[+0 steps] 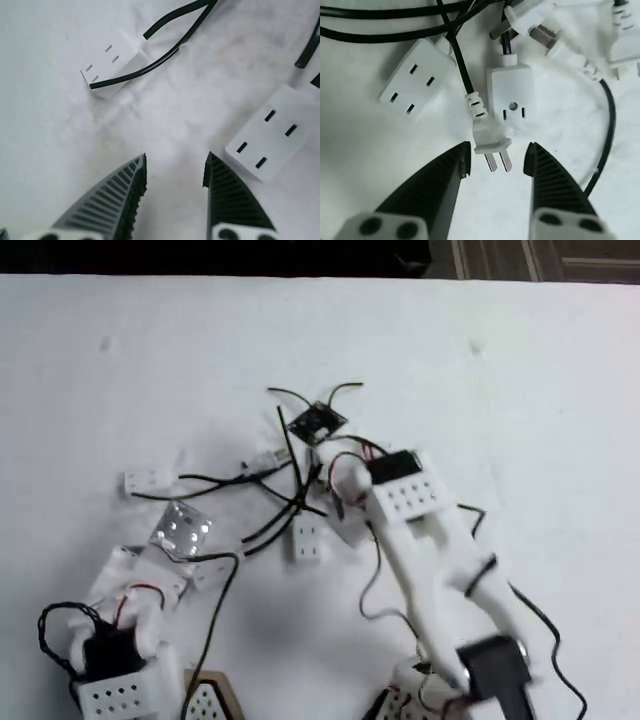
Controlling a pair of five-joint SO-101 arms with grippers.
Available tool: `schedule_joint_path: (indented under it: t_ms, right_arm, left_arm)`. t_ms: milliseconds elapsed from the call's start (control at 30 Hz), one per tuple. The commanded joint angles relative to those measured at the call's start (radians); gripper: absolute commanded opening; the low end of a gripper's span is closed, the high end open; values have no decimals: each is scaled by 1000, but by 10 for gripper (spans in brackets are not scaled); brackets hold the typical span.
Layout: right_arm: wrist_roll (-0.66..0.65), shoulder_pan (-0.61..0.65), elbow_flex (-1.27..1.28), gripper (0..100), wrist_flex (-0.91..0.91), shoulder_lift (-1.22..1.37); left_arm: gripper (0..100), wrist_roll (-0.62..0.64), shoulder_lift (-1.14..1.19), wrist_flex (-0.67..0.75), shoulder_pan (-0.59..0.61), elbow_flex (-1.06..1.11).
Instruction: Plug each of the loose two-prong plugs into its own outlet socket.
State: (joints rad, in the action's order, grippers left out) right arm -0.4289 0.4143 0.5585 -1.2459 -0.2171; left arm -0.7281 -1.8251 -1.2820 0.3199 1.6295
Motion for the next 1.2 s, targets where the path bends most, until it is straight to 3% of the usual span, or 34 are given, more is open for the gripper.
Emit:
schedule_joint_path:
  t_ms: [0,433,667,1167]
  right_arm:
    - [-9,5,-72,181,-1,88]
    - [-2,87,-72,132,-10,220]
    - [-2,174,-75,175,-160,220]
    - [-2,170,-69,180,-139,231]
  left_arm:
    - [192,6,1,21,5,5]
    - [192,5,1,21,5,6]
    - [192,5,1,21,5,8]
    - [192,5,1,21,5,8]
